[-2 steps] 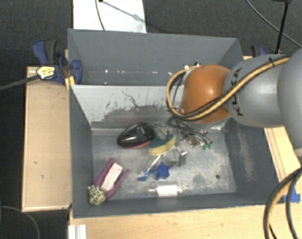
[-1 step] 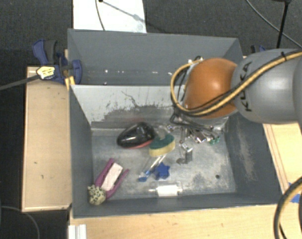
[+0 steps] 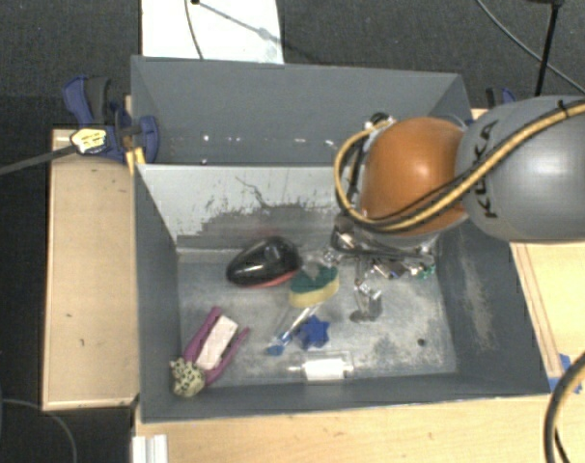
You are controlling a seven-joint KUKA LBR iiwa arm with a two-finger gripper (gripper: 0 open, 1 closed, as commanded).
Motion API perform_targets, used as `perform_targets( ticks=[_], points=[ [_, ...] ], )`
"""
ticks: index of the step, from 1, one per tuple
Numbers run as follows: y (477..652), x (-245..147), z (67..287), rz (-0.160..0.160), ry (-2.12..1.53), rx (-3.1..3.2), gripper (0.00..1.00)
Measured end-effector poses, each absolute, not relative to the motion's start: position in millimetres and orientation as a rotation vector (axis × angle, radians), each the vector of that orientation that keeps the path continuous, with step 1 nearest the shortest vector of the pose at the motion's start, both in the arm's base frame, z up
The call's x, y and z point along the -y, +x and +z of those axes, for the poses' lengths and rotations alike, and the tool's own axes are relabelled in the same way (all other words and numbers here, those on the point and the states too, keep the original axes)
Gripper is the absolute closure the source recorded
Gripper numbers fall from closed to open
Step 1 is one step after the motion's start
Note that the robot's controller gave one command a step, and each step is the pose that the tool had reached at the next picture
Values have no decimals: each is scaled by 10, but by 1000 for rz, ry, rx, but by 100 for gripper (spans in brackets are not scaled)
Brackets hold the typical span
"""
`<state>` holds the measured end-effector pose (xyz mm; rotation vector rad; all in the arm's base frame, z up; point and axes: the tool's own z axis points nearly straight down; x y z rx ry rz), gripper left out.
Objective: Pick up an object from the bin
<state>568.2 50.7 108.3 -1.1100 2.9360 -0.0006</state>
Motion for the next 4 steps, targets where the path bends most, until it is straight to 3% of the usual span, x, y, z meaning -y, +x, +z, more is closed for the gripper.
perform_targets(
  ticks=[1, 2, 3, 4],
  points=[
    [5765, -521, 745, -3, -1327, -2830, 0],
    [5786, -530, 770, -2, -1316, -2828, 0],
    [5791, -529, 778, -3, -1312, -2827, 100],
    [5818, -534, 1598, -5, -1307, -2846, 100]
  ],
)
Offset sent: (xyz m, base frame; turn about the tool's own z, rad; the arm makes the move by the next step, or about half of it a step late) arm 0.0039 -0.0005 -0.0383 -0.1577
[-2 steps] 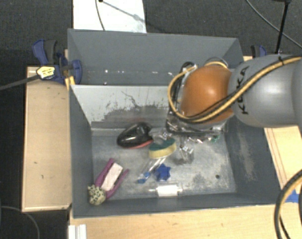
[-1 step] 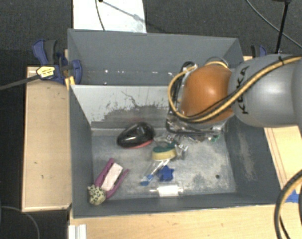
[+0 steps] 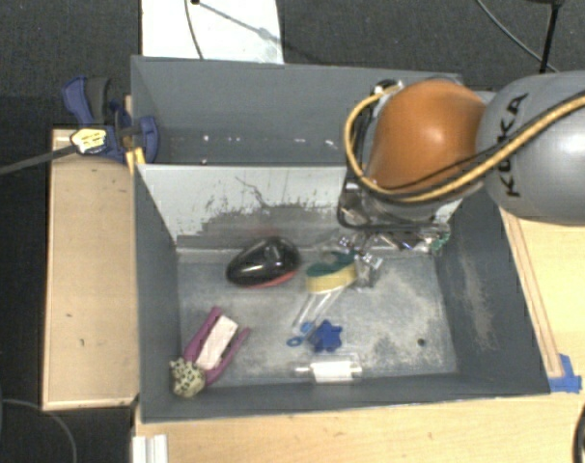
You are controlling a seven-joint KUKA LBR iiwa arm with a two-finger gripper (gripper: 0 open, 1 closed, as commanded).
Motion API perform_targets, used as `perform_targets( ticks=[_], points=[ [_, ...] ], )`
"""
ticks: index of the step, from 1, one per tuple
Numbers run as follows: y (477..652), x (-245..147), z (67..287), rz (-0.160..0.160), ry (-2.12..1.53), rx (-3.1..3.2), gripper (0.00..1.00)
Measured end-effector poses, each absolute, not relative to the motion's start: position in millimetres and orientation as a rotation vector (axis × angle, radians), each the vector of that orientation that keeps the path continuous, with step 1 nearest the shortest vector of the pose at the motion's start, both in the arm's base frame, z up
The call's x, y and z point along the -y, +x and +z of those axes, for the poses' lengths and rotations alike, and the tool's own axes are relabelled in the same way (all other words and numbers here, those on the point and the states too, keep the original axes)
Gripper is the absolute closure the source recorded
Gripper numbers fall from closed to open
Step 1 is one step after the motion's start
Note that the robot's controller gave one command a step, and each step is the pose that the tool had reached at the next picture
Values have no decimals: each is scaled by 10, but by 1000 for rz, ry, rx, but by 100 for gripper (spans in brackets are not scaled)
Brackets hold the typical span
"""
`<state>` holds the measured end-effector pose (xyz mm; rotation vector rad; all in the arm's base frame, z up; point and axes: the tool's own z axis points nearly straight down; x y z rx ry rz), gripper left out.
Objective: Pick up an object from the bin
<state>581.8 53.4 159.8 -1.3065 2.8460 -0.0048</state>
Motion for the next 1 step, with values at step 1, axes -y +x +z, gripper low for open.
perform_targets(
  ticks=[1],
  points=[
    [5835, -535, 1967, -3, -1292, -2855, 100]
  ],
)
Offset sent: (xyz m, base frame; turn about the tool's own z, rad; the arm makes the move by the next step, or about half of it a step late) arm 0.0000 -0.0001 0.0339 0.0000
